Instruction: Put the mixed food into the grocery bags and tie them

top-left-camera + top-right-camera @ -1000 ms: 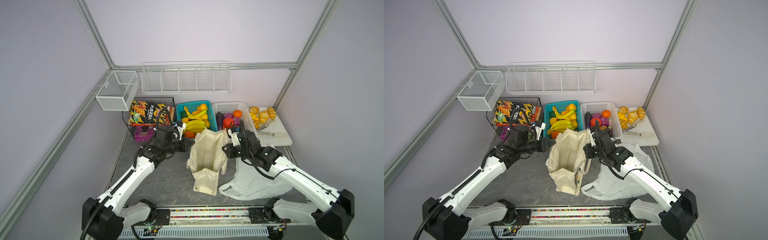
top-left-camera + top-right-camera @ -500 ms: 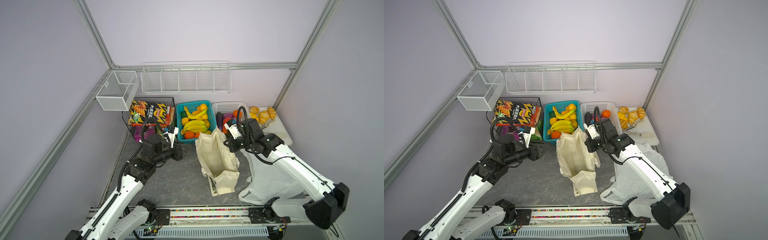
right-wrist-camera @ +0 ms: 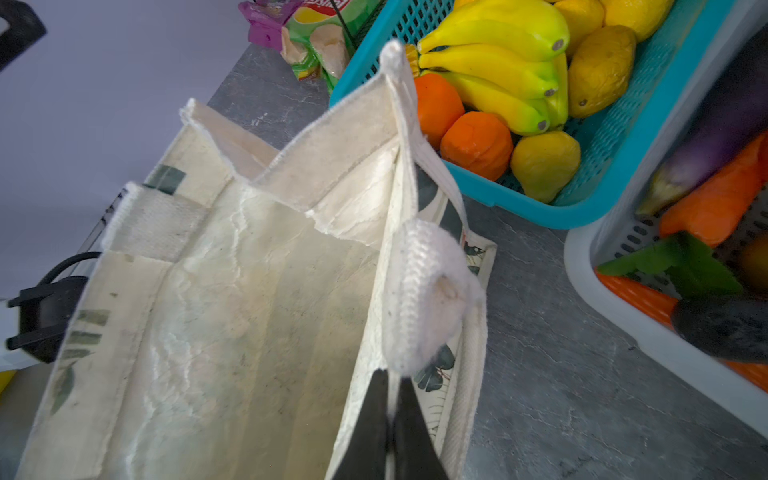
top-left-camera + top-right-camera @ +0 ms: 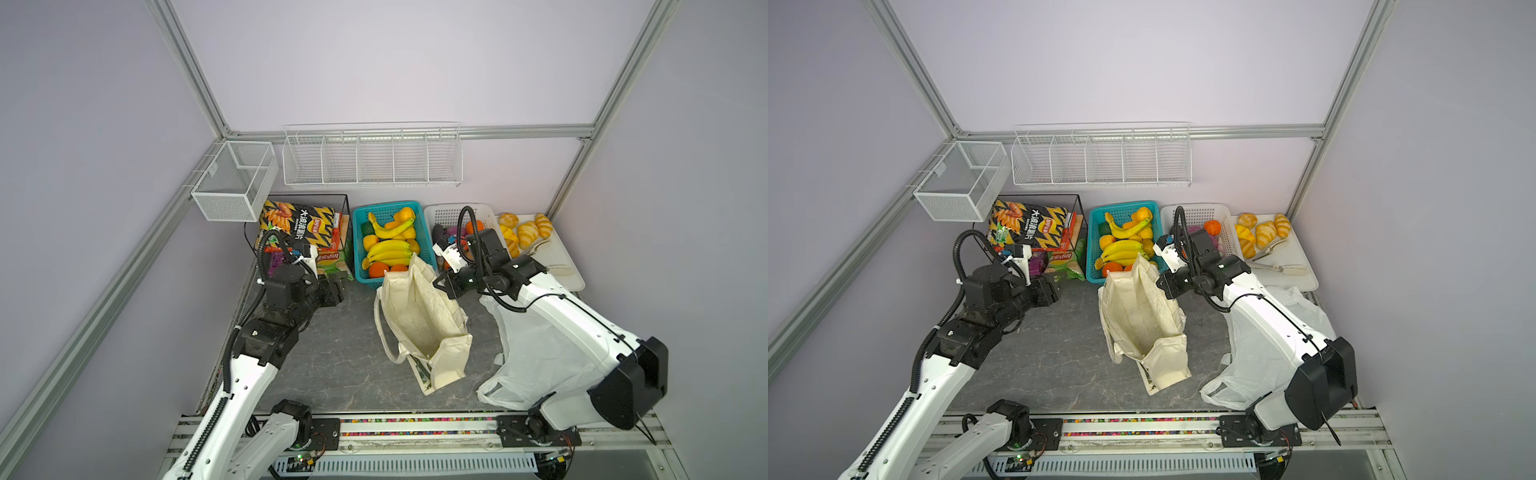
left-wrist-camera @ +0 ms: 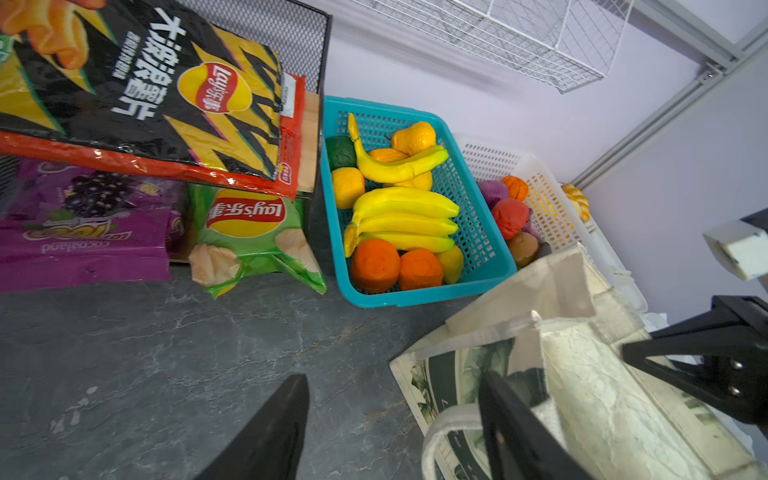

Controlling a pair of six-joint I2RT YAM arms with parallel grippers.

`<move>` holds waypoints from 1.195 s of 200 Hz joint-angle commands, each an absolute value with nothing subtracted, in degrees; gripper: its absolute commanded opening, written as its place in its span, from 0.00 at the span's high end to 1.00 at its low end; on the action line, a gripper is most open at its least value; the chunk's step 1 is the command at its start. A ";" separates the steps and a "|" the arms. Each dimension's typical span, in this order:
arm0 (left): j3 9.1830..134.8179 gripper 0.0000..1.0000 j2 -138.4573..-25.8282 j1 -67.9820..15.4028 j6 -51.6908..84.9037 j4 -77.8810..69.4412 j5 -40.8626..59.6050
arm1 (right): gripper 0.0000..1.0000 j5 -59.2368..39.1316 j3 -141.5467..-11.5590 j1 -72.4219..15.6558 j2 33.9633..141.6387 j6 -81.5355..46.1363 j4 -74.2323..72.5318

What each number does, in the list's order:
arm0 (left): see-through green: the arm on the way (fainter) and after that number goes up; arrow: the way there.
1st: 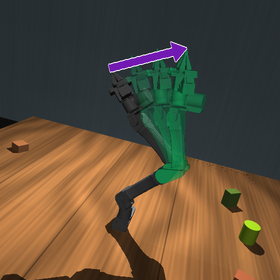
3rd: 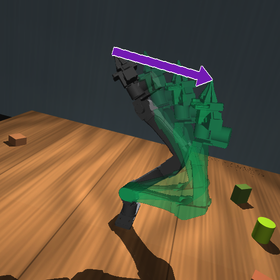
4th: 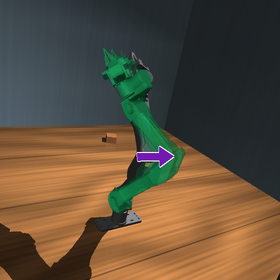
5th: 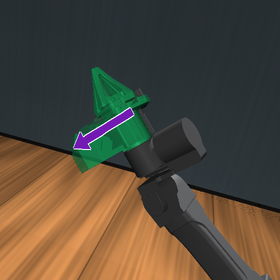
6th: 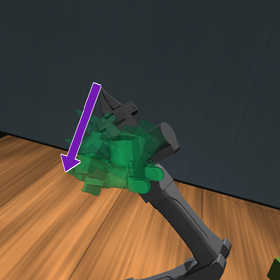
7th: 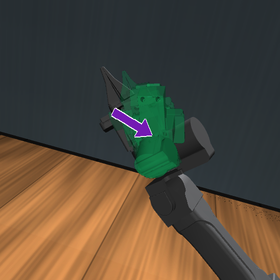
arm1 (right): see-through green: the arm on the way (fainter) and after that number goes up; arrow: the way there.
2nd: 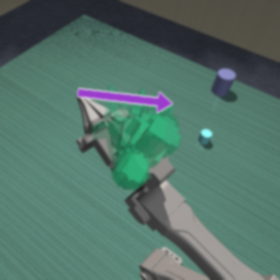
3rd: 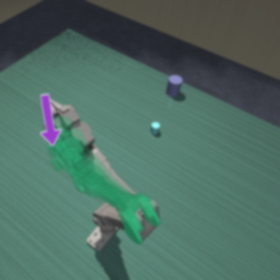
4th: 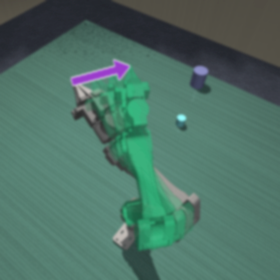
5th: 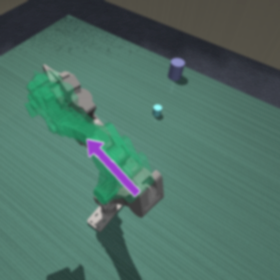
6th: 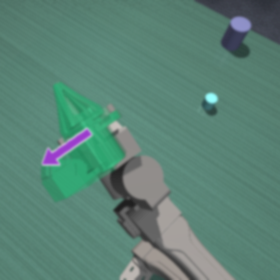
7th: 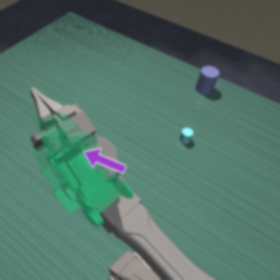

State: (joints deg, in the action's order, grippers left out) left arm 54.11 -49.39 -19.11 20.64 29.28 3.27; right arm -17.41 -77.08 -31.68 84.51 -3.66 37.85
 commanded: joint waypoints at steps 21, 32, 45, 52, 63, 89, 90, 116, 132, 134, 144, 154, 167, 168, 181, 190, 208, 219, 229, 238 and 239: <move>55.87 0.26 -47.64 -17.98 19.79 31.54 -4.10 | 0.93 -15.13 -78.17 -31.29 85.13 -1.01 39.75; 56.52 0.26 -47.48 -17.23 19.69 32.02 -4.51 | 0.93 -15.72 -78.62 -31.29 85.18 -1.14 39.53; 57.83 0.26 -48.09 -15.37 19.94 33.10 -4.32 | 0.94 -16.46 -79.09 -31.23 85.17 -1.23 39.19; 58.81 0.26 -48.57 -13.85 20.12 33.70 -3.71 | 0.93 -16.73 -79.21 -31.22 85.17 -1.30 38.99; 60.26 0.26 -49.54 -11.14 20.36 34.55 -2.17 | 0.93 -17.12 -79.32 -31.23 85.17 -1.49 38.70; 65.24 0.26 -51.84 -7.23 19.82 36.68 -2.24 | 0.93 -17.17 -77.81 -31.23 84.57 -1.76 37.28; 65.45 0.26 -51.94 -7.17 19.75 36.80 -2.31 | 0.93 -17.15 -77.80 -31.22 84.52 -1.76 37.23; 70.61 0.26 -56.18 -6.86 19.75 37.33 -2.03 | 0.94 -16.26 -77.08 -31.25 84.01 -2.02 36.25; 71.23 0.26 -59.22 -5.93 21.20 35.93 -2.07 | 0.93 -16.82 -76.77 -31.21 83.75 -2.40 35.40; 71.27 0.26 -59.59 -5.72 21.43 35.75 -1.79 | 0.93 -16.90 -76.73 -31.27 83.68 -2.49 35.31; 71.13 0.26 -61.46 -4.21 22.41 34.80 -0.21 | 0.93 -17.31 -76.58 -31.21 83.50 -2.59 35.05; 70.33 0.27 -63.00 -1.93 23.54 33.24 0.60 | 0.93 -17.72 -76.46 -31.21 83.17 -2.72 34.90; 68.02 0.28 -64.61 1.43 25.16 30.09 2.67 | 0.93 -18.08 -75.99 -31.28 82.74 -2.90 34.25; 67.85 0.28 -64.74 1.64 25.32 29.99 2.70 | 0.93 -18.09 -75.96 -31.28 82.72 -2.94 34.18; 65.48 0.29 -66.53 4.19 27.15 27.59 4.16 | 0.93 -18.43 -75.70 -31.28 82.56 -3.15 33.80; 63.91 0.29 -67.59 5.33 28.49 25.88 5.47 | 0.93 -18.61 -75.62 -31.22 82.49 -3.16 33.76; 61.88 0.30 -69.16 7.41 30.41 22.81 7.49 | 0.93 -18.80 -75.66 -31.29 82.51 -3.21 33.81; 61.96 0.30 -69.83 8.74 30.54 22.28 7.03 | 0.93 -19.14 -75.68 -31.23 82.45 -3.32 33.70; 61.67 0.31 -70.34 9.28 30.54 21.21 6.20 | 0.93 -19.31 -75.52 -31.24 82.39 -3.37 33.52; 61.18 0.32 -71.14 9.30 30.59 20.03 7.32 | 0.93 -19.51 -75.38 -31.25 82.45 -3.49 33.27; 61.09 0.32 -71.25 9.27 30.59 19.81 7.66 | 0.93 -19.51 -75.35 -31.27 82.49 -3.50 33.25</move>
